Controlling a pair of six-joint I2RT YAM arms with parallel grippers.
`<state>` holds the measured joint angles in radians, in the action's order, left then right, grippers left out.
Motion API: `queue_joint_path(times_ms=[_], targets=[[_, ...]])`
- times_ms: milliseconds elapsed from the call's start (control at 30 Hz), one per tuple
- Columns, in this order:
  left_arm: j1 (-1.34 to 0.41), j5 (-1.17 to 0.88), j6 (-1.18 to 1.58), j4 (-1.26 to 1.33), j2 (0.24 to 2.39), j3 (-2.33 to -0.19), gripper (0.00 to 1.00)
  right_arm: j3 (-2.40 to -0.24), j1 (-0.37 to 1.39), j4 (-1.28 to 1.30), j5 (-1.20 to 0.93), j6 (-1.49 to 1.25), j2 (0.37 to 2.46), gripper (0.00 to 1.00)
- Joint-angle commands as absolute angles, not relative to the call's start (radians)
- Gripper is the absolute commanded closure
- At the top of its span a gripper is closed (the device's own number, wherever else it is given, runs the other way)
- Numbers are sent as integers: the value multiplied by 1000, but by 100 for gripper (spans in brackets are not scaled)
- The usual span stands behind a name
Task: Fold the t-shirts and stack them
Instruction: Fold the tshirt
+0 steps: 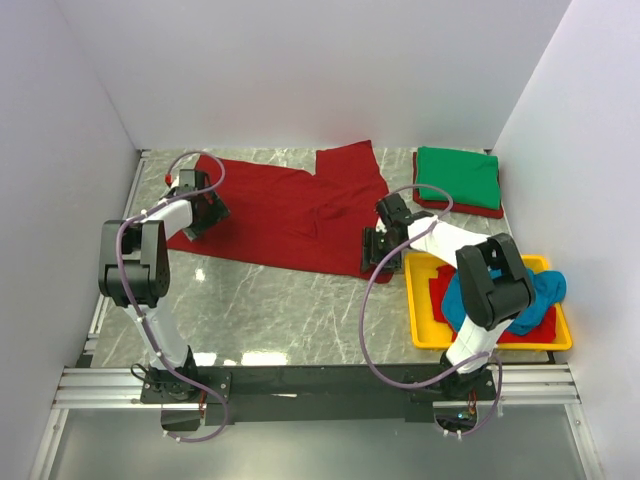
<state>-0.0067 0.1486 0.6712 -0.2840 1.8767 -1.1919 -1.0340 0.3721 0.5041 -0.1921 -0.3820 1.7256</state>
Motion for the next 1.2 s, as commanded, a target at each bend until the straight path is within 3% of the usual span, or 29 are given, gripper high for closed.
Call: queue_joint_path(times_ms=[0,333,733,1167], targets=[[26,167,589,-307,1931,-1141,12,-1049,348,486,-121,-359,1750,37],[34,118,515,-273,1922,-1140,12,-1051,316,537,-112,-313,1738,37],[34,75,560,-406,1795,-1259,8,-1314,377,670,-216,-330,1713,37],[58,-32,552,-391,1968,-1425,7,-1537,448,516,-311,-434,1991,37]])
